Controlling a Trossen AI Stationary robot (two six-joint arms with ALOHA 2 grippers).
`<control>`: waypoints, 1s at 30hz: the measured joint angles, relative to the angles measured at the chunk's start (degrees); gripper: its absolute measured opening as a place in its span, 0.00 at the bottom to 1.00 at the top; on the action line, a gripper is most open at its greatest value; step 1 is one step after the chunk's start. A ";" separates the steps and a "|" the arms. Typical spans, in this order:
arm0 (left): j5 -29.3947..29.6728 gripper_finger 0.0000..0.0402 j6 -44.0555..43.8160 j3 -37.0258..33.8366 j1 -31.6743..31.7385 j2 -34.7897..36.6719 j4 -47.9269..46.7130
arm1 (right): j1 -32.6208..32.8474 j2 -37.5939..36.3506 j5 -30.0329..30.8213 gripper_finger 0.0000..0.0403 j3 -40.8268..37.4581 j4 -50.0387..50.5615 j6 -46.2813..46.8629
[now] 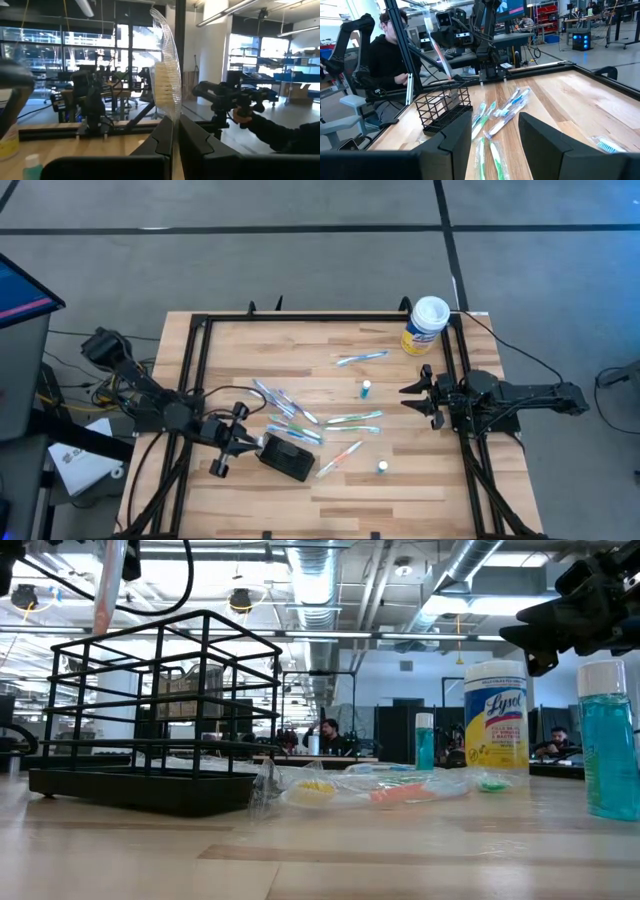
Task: Pick & Place toothbrushing station
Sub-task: Put the orange toothbrush into the mesh organizer
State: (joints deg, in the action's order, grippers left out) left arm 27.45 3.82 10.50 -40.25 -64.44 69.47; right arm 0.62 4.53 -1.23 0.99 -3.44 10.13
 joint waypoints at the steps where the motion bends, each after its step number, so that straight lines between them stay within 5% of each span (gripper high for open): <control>1: 0.11 0.00 0.00 -0.06 -0.22 -0.42 0.60 | -0.02 -0.01 0.00 0.38 0.00 0.00 0.00; 17: 0.62 0.00 0.37 -0.07 -0.98 -14.37 12.48 | -0.02 -0.01 0.00 0.38 0.02 0.00 0.07; 30: 4.32 0.00 0.40 -5.17 -2.68 -16.50 20.53 | 0.00 -0.01 0.00 0.38 0.02 0.00 0.07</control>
State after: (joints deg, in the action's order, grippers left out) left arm 31.78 4.21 5.34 -42.93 -80.95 90.00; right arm 0.62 4.51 -1.23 1.02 -3.44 10.20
